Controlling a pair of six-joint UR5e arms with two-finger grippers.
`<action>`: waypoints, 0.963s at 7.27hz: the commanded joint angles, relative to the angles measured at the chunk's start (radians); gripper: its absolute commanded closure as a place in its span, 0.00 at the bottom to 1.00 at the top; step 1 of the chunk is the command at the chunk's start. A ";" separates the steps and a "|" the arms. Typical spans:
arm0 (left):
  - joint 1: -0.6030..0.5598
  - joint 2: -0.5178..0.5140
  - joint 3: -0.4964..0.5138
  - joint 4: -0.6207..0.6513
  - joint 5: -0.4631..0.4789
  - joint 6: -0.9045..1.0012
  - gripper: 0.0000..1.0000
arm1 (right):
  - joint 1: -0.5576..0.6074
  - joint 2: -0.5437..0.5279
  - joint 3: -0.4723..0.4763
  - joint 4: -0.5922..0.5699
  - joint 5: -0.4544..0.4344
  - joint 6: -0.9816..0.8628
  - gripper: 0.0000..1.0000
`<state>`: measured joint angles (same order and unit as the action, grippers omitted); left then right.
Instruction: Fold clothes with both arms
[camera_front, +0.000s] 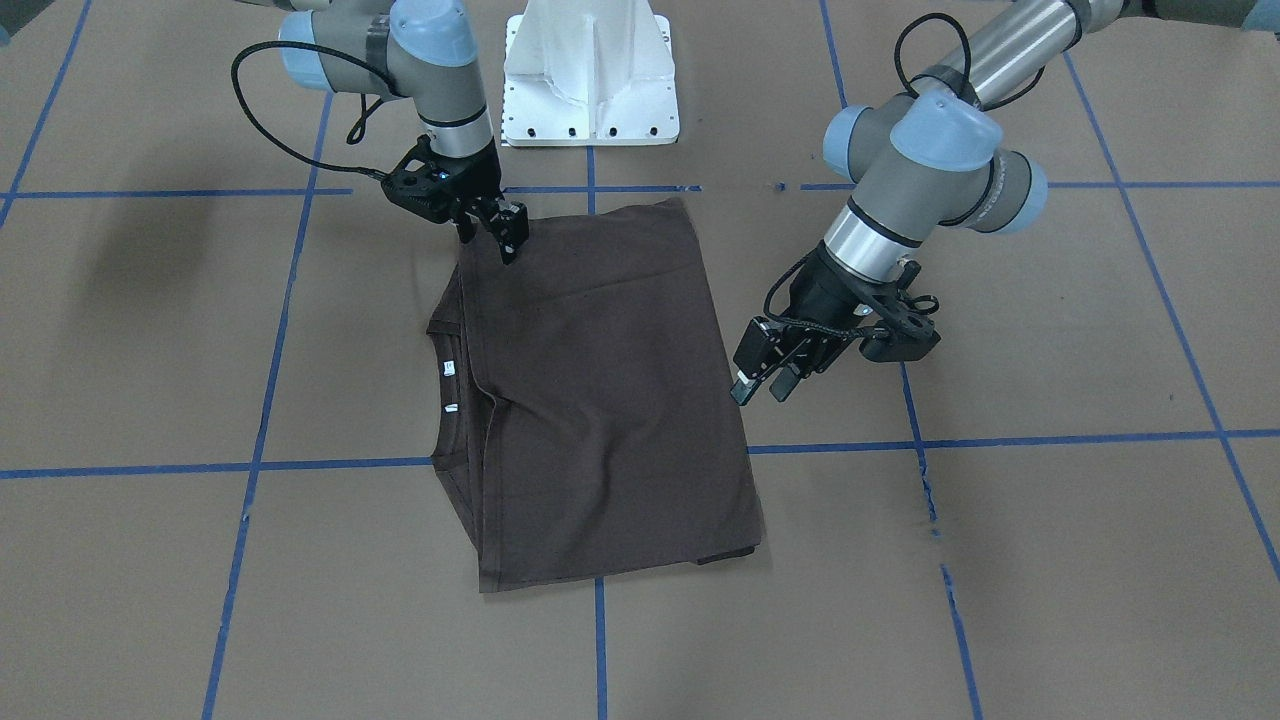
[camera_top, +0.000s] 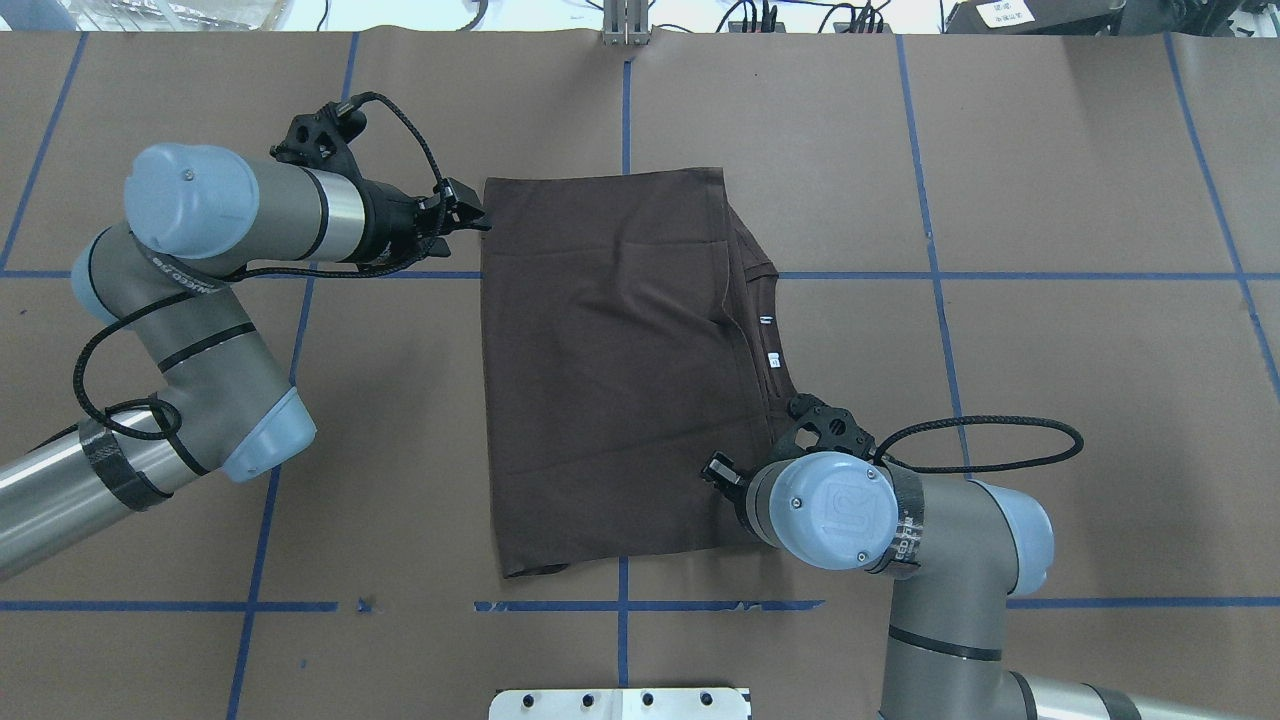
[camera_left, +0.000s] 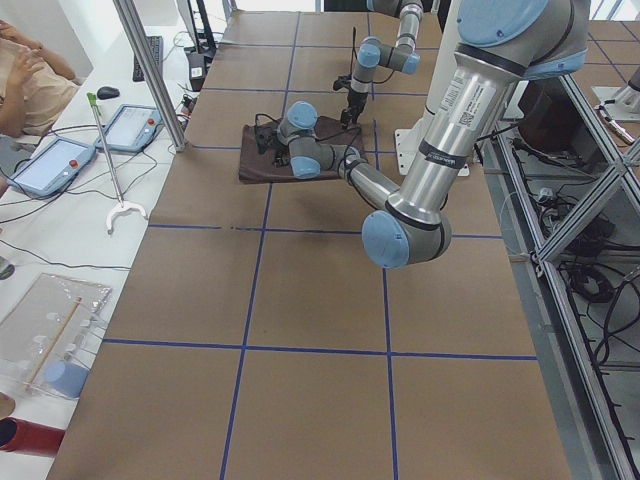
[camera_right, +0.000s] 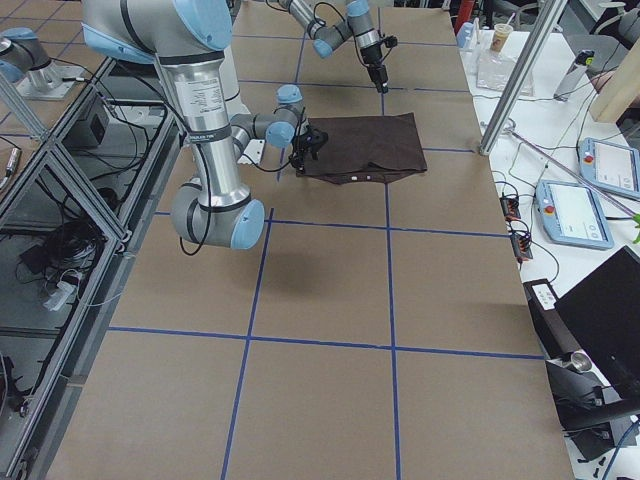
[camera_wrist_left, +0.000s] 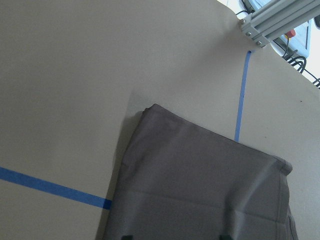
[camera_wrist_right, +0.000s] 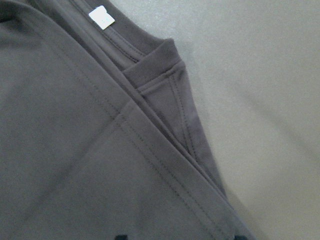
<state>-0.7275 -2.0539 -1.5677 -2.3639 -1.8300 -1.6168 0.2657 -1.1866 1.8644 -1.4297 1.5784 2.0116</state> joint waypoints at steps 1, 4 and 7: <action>0.000 0.000 0.001 -0.002 0.002 0.000 0.34 | -0.008 -0.004 0.005 0.000 0.000 0.013 0.23; 0.002 0.000 0.003 -0.002 0.002 0.000 0.34 | -0.010 -0.011 0.005 0.000 0.002 0.013 0.25; 0.003 0.000 0.003 -0.003 0.002 0.000 0.34 | -0.008 -0.013 0.007 0.000 0.000 0.013 0.27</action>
<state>-0.7250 -2.0540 -1.5647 -2.3658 -1.8285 -1.6168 0.2571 -1.1983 1.8704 -1.4297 1.5789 2.0249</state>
